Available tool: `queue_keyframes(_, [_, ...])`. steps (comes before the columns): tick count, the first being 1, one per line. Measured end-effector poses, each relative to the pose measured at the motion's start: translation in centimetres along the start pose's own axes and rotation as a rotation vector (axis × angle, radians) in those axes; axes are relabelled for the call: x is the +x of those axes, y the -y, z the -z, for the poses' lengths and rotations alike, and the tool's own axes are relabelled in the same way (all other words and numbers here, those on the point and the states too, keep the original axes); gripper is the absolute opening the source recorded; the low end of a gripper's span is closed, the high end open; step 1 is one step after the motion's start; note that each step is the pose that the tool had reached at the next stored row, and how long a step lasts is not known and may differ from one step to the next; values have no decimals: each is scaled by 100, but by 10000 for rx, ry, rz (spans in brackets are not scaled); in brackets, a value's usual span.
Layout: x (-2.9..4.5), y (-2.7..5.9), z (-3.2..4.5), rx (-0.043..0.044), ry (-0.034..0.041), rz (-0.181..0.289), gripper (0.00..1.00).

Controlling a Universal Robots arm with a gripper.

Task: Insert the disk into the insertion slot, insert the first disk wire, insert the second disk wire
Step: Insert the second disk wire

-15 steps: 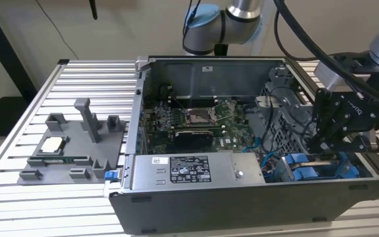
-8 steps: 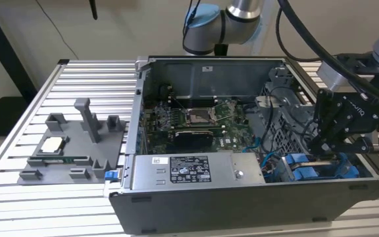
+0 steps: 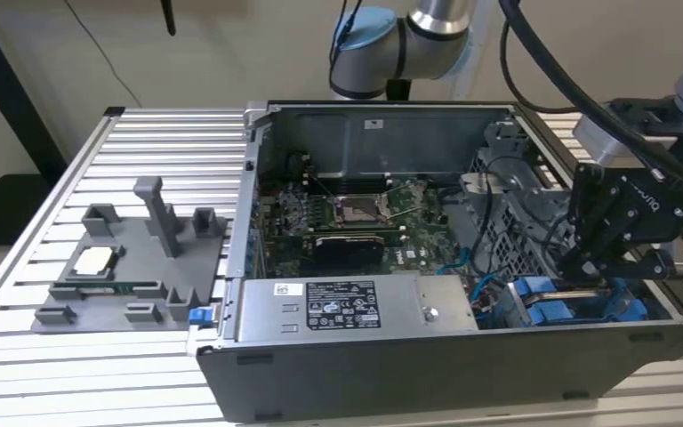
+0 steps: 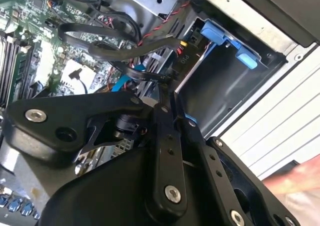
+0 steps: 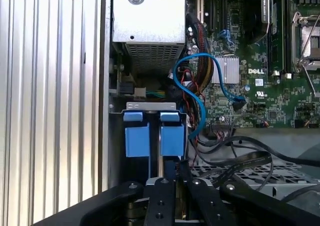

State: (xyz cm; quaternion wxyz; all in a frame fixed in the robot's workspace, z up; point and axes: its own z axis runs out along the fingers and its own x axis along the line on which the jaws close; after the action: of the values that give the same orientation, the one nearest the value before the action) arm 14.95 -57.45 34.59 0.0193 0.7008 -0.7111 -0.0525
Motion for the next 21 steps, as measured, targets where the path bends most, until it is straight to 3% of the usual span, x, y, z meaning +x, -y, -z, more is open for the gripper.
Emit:
queue_keyframes(6, [2, 7, -29, 8, -54, -154, 16])
queue_keyframes(21, [-23, 7, -38, 9, -38, -213, 16])
